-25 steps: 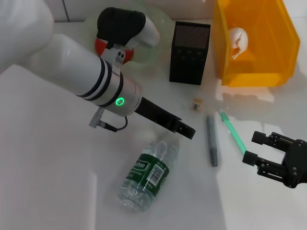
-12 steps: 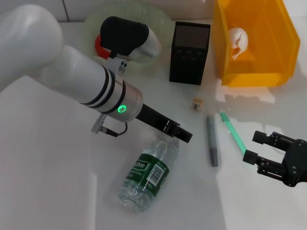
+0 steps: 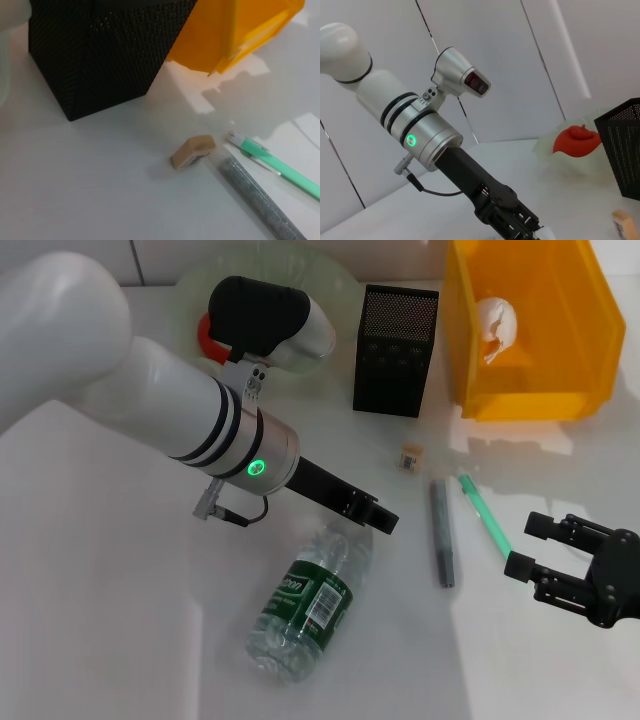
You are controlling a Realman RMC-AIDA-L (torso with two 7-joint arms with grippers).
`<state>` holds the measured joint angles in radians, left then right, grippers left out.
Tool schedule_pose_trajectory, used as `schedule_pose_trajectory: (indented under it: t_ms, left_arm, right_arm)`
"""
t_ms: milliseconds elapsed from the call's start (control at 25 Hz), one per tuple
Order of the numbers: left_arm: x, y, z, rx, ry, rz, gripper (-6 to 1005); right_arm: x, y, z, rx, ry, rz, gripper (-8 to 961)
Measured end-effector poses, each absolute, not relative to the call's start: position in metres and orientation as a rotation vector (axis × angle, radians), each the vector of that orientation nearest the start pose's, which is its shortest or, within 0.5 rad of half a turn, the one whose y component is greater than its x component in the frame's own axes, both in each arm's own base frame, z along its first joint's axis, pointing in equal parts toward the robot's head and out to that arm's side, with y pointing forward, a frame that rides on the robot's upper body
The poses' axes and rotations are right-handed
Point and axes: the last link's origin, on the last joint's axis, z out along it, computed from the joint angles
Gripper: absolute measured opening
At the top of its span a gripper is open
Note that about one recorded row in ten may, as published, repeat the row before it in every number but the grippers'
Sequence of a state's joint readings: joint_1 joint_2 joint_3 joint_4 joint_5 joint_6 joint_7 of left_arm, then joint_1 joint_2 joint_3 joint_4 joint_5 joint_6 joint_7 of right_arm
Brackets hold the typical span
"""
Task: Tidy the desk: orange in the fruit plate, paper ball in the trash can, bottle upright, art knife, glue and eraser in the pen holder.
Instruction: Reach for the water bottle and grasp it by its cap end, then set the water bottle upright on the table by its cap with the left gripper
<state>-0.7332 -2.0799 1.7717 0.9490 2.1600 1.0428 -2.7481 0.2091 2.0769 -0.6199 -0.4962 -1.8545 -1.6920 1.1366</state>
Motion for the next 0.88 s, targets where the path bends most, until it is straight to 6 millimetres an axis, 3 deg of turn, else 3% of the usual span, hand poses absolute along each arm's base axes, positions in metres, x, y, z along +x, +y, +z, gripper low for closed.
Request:
schedule_pose_trajectory:
  t_ms: [40,280,480,880]
  left_arm:
    - [-0.1486,0.356,-0.1135,-2.68,-1.163,0.17,748]
    - [-0.1488,0.3569,-0.114,-2.678,-1.163,0.173,519]
    - [-0.1485,0.3566,-0.1141,-2.685,-1.156,0.179,457]
    - [-0.1473,0.3541,-0.1131,-2.737,-1.06,0.19,457]
  right_arm:
    - [0.3342,0.2187,-0.0045,-2.48,0.814,0.942,709]
    - [0.3339,0.2186,-0.0042,-2.477,0.814,0.949,709]
    - [0.3337,0.218,-0.0041,-2.479,0.814,0.953,709]
    - [0.3333,0.2182,-0.0038,-2.478,0.812,0.957,709]
